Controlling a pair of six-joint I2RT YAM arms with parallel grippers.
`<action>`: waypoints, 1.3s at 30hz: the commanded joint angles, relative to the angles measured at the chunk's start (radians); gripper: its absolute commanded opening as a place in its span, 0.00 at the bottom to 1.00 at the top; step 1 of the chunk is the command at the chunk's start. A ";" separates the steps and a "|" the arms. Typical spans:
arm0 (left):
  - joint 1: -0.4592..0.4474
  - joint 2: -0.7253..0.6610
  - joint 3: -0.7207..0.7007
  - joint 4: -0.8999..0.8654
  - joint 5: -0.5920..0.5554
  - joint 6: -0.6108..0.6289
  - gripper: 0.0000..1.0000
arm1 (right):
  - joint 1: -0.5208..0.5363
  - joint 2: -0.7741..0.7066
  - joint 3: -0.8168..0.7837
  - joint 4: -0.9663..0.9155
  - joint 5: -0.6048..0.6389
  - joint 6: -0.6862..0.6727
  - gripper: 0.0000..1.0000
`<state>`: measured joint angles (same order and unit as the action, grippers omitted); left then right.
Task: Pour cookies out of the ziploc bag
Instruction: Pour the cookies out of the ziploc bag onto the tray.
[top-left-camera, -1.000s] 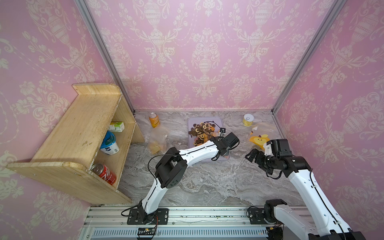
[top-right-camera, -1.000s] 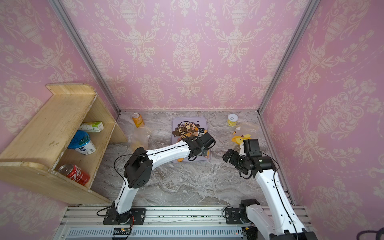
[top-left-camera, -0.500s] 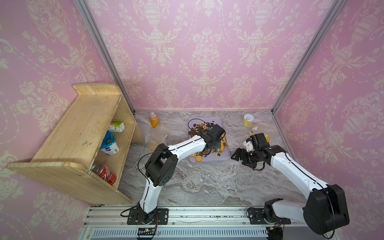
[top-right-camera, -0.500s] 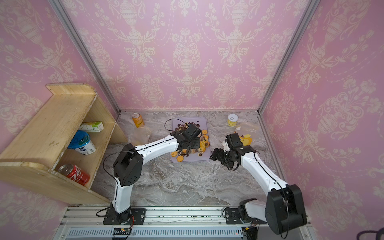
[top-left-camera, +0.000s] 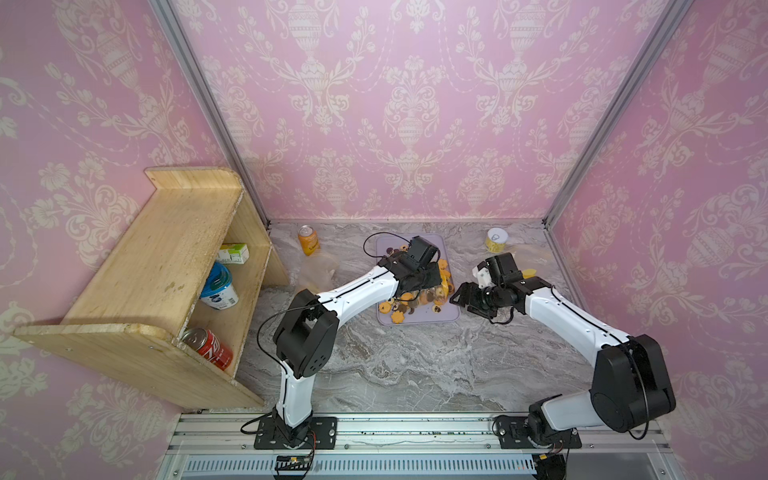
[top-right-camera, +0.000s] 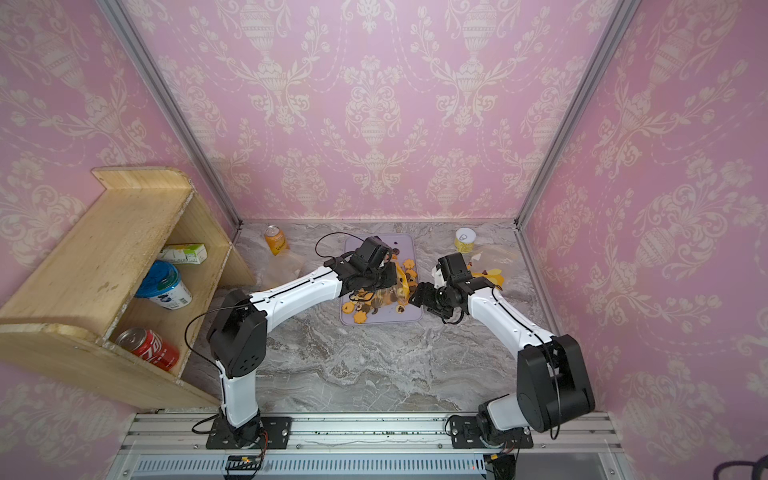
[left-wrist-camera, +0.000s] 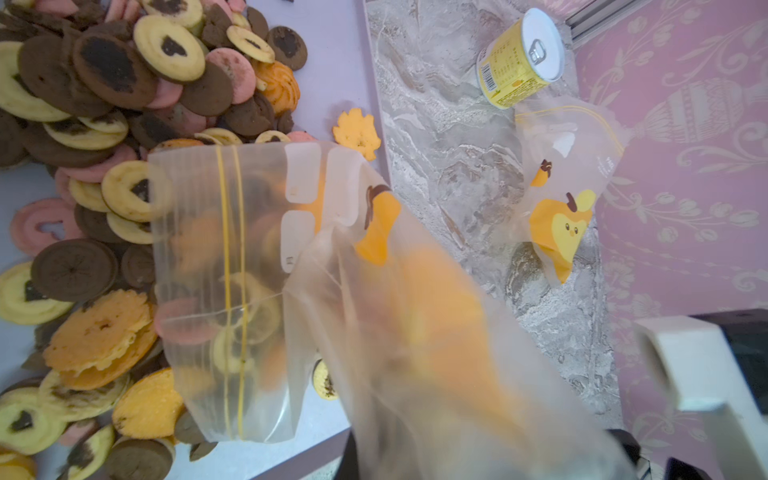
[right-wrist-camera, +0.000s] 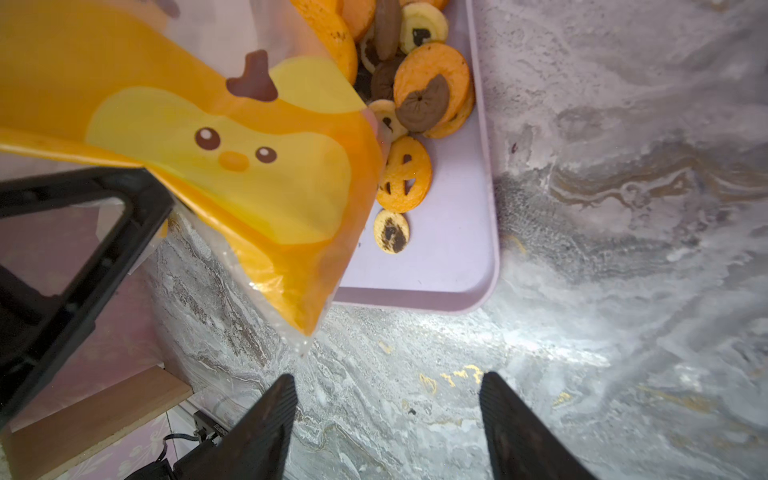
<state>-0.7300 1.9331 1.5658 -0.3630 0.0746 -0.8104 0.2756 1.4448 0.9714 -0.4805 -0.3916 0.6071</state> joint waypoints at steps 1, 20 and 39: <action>0.021 -0.035 -0.002 0.017 0.042 -0.024 0.00 | 0.018 0.027 0.015 0.044 -0.026 0.031 0.69; 0.056 -0.066 -0.046 0.045 0.081 -0.052 0.00 | 0.076 0.165 0.128 0.157 -0.101 0.088 0.48; 0.088 -0.080 -0.083 0.068 0.106 -0.072 0.00 | 0.077 0.166 0.233 0.025 -0.074 0.002 0.34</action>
<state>-0.6548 1.8915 1.5021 -0.3058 0.1547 -0.8646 0.3515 1.6630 1.2194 -0.3862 -0.5114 0.6621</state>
